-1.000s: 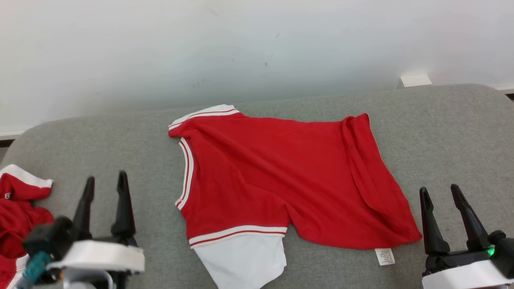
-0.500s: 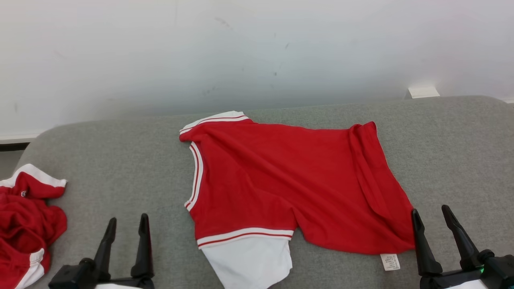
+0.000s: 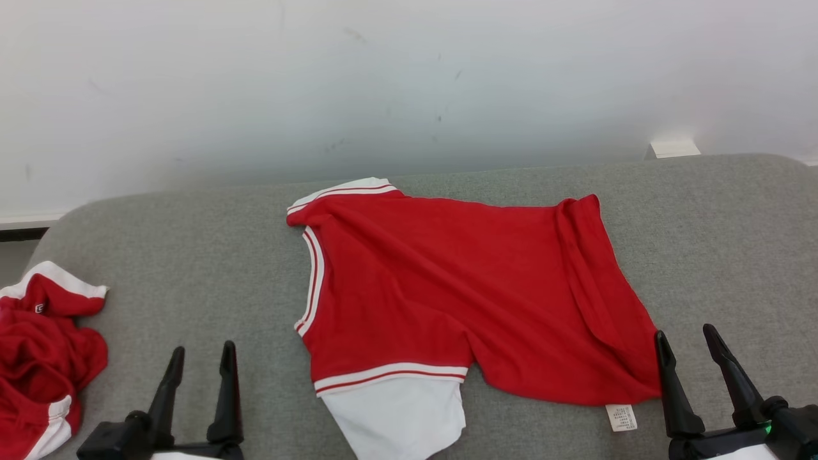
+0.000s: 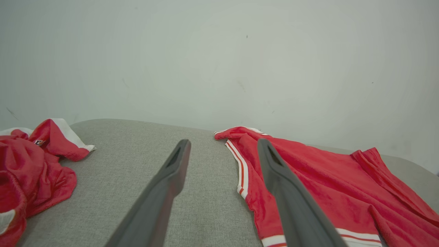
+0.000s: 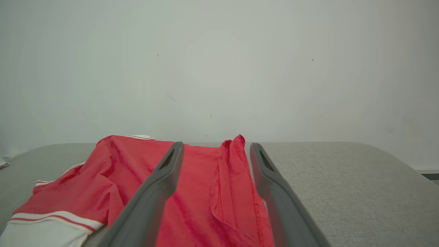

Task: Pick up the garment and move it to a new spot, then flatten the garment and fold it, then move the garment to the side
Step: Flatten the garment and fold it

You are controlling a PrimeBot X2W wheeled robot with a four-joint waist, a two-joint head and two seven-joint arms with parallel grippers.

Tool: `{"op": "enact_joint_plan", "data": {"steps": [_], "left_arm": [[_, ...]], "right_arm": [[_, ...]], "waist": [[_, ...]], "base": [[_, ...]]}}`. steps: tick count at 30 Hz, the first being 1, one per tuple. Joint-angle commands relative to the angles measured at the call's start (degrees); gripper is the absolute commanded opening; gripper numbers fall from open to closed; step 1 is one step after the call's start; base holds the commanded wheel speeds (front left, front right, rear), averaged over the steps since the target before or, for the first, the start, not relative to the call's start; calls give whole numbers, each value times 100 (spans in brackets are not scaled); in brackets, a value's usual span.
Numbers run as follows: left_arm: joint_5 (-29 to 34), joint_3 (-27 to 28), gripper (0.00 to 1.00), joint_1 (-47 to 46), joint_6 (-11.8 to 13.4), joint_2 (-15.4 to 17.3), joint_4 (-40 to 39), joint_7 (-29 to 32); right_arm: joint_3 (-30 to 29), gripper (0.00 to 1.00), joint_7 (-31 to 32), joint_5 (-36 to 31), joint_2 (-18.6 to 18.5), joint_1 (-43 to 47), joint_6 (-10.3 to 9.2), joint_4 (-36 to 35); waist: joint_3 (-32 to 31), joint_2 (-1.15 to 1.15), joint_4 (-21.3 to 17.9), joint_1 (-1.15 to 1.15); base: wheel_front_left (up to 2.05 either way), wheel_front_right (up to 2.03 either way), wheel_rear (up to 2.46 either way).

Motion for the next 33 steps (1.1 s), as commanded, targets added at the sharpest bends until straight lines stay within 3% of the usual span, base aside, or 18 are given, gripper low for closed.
{"op": "enact_joint_plan", "data": {"steps": [1, 14, 20, 33], "left_arm": [[-36, -2, 100, -19, -26, 12, 12, -3], [-167, -170, 100, -2, 11, 10, 111, -3], [-287, -669, 100, -119, -86, 13, 707, 58], [-662, -1882, 100, -29, -183, 219, 865, 2131]], "right_arm": [[-10, 100, 6, 24, -46, -6, -1, -8], [-188, 100, 6, -62, -140, 100, -1, 97], [-337, 100, 49, -84, -474, 121, -1, 624], [556, 100, 694, 676, -1021, -672, -1, 1908]], "waist": [[0, 0, 1, 0], [-77, 0, 11, 0], [-87, 0, 68, 0], [45, 0, 177, 0]], "base": [[0, 0, 0], [0, 0, 0], [0, 0, 0], [0, 0, 0]]}}
